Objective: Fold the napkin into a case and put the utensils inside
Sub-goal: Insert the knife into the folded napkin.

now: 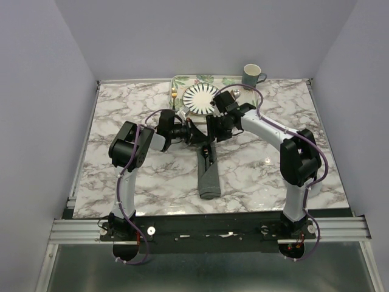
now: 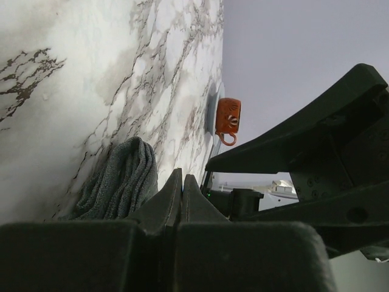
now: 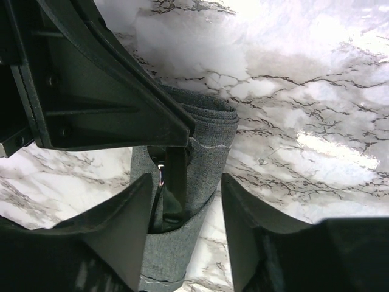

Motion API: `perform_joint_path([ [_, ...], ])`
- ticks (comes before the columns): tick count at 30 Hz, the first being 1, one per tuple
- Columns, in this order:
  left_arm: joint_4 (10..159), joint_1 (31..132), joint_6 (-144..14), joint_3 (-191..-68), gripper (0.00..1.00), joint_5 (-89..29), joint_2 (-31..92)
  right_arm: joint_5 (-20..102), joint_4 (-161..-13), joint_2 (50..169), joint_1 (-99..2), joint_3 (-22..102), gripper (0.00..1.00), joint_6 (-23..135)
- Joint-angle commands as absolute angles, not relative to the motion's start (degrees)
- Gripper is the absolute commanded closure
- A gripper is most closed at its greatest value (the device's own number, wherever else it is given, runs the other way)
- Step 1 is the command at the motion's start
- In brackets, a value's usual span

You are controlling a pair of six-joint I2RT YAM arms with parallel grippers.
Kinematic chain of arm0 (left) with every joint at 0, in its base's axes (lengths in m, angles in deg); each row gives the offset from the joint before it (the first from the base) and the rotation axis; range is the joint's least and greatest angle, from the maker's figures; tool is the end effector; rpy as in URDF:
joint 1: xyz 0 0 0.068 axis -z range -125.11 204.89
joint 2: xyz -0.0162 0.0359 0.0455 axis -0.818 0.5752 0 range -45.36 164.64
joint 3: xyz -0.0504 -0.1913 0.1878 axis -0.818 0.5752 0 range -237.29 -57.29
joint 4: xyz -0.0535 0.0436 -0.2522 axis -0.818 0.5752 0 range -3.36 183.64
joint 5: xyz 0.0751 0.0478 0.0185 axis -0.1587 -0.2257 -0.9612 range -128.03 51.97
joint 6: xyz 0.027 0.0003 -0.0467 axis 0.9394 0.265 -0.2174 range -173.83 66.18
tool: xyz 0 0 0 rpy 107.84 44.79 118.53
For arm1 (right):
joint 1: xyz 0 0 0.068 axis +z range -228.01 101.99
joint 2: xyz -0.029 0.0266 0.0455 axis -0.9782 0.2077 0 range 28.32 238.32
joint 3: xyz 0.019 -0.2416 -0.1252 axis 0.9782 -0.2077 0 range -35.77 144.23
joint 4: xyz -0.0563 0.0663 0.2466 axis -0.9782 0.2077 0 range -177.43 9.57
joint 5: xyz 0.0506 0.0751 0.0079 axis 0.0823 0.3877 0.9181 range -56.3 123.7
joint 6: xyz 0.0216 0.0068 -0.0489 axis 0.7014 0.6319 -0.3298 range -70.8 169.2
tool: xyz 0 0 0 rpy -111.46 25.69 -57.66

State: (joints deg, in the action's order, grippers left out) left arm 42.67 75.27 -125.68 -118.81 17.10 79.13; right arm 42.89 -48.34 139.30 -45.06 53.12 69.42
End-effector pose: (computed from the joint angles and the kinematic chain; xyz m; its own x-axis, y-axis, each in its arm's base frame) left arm 0.3868 -0.1749 0.1093 -0.9753 -0.2172 -0.0406 -0.0016 0.1906 -0.9817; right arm 0.3466 0.2315 0.2278 -0.8979 -0.1754 -0.4037 -0.3102 0.9028 0.2978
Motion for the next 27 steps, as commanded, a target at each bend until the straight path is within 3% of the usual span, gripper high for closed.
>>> perform_joint_path([
  [1, 42.7, 75.6, -126.3, -117.8, 1.00, 18.7, 76.5, 44.7, -48.6, 139.6, -46.0, 53.4, 0.48, 69.4],
  [6, 42.8, 75.6, -126.3, -117.8, 1.00, 18.8, 76.5, 49.0, -49.6, 141.3, -50.0, 52.2, 0.61, 70.8],
  [27, 43.4, 75.8, -126.1, -118.7, 1.00, 19.7, 77.1, 62.5, -51.5, 148.9, -53.8, 50.8, 0.58, 72.2],
])
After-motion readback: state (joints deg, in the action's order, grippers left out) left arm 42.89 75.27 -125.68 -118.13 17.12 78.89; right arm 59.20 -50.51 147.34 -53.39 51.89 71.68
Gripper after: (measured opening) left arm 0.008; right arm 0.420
